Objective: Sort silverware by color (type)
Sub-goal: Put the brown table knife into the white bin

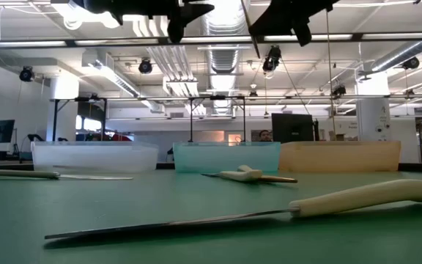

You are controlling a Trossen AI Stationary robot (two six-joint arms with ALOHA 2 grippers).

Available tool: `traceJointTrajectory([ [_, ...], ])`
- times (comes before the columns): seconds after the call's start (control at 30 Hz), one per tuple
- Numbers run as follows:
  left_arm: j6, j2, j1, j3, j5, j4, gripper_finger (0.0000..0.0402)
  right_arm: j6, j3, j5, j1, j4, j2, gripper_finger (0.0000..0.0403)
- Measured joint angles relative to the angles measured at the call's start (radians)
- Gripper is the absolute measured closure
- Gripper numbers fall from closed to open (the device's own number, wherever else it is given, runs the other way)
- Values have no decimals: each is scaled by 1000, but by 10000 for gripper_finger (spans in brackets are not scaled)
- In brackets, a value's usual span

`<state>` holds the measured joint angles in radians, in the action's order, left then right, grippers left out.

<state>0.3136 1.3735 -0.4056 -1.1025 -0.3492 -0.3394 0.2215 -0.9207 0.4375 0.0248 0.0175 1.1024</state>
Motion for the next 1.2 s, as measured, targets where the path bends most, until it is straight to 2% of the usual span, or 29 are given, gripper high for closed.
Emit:
traceJointTrajectory([
  [0.2,10,0,44,3,0,0,294,-11,-10,0,14,-83,32,391],
  [0.43,-9,7,86,8,51,-10,294,-70,-100,-24,13,-82,101,391],
  [1.0,6,64,100,-7,73,-53,296,-179,-316,-22,22,29,241,391],
  [1.1,6,81,101,-19,89,-47,319,-172,-327,-19,22,43,256,391],
  [1.2,13,87,101,-40,110,-5,377,-167,-331,-16,22,62,257,391],
])
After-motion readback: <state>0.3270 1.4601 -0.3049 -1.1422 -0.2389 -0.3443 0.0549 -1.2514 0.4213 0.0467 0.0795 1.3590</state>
